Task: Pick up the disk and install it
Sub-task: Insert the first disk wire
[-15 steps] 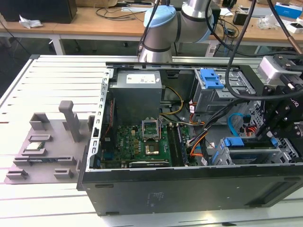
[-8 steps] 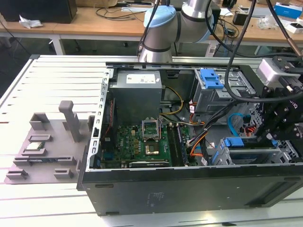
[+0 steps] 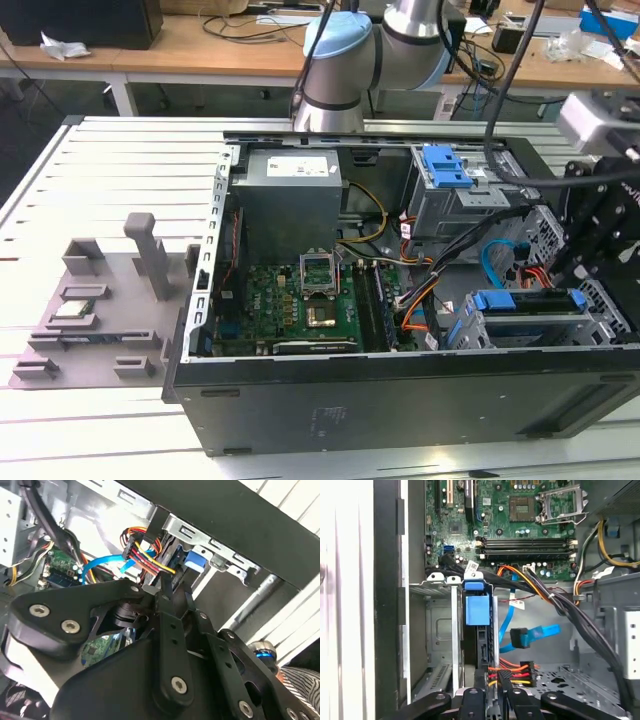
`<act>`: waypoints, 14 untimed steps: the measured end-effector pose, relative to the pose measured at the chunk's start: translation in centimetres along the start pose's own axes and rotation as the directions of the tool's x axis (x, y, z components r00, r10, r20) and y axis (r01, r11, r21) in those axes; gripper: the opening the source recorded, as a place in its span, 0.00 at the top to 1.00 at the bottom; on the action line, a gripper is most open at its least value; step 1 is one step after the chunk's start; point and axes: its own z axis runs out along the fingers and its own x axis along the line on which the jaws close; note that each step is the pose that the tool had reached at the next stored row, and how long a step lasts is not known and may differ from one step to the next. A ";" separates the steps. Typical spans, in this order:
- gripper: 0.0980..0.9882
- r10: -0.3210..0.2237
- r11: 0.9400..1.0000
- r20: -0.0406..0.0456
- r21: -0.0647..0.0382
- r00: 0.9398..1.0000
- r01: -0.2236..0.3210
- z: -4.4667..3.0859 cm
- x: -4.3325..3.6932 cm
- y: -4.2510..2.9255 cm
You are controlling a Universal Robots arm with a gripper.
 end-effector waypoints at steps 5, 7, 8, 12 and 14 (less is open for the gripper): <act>0.83 0.000 1.000 0.000 0.000 1.000 0.000 -1.87 -0.44 0.11; 0.83 0.000 1.000 0.000 0.000 1.000 0.000 -2.10 -0.65 0.12; 0.85 0.000 1.000 0.000 0.000 1.000 0.000 -2.25 -0.78 0.14; 0.99 0.000 1.000 0.000 0.000 1.000 0.000 -2.76 -1.11 0.17; 0.99 0.000 1.000 0.000 0.000 1.000 0.000 -3.15 -1.13 0.19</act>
